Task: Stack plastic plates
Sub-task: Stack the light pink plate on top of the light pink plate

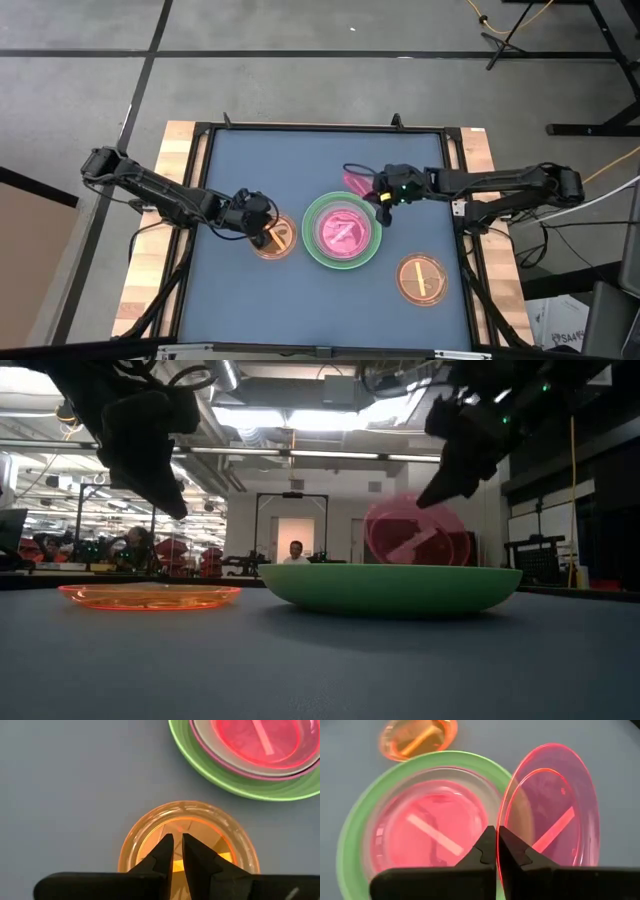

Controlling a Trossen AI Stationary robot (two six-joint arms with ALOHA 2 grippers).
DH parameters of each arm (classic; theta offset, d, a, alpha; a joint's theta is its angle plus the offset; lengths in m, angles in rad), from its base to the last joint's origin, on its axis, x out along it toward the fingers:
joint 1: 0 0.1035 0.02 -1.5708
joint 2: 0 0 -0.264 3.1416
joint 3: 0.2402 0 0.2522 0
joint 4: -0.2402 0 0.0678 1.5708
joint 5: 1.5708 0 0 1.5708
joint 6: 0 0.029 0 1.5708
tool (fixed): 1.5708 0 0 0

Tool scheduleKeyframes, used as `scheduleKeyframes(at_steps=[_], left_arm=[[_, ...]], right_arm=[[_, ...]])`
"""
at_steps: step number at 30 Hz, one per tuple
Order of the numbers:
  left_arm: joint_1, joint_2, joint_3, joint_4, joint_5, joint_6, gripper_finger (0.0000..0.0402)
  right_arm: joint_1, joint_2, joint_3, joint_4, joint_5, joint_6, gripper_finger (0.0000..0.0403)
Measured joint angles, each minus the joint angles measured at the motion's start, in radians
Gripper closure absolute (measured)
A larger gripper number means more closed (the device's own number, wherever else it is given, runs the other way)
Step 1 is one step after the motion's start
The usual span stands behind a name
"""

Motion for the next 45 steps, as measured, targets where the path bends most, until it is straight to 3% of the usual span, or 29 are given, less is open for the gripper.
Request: scheduleKeyframes(at_steps=[10, 18, 28, 45], left_arm=[[0.0, 0.0, 0.0, 0.043, 0.0, 0.006, 0.037], [0.0, 0.0, 0.0, 0.052, -0.006, 0.007, 0.037], [0.0, 0.0, 0.0, 0.06, -0.007, 0.006, 0.037], [0.0, 0.0, 0.0, 0.059, -0.007, 0.006, 0.037]], right_arm=[[0.164, 0.0, 0.004, 0.058, 0.002, -0.05, 0.0403], [0.275, 0.011, 0.004, 0.128, 0.002, -0.195, 0.0403], [0.319, 0.156, 0.004, 0.215, -0.03, -0.322, 0.0403], [0.316, 0.274, 0.004, 0.206, -0.036, -0.331, 0.0403]])
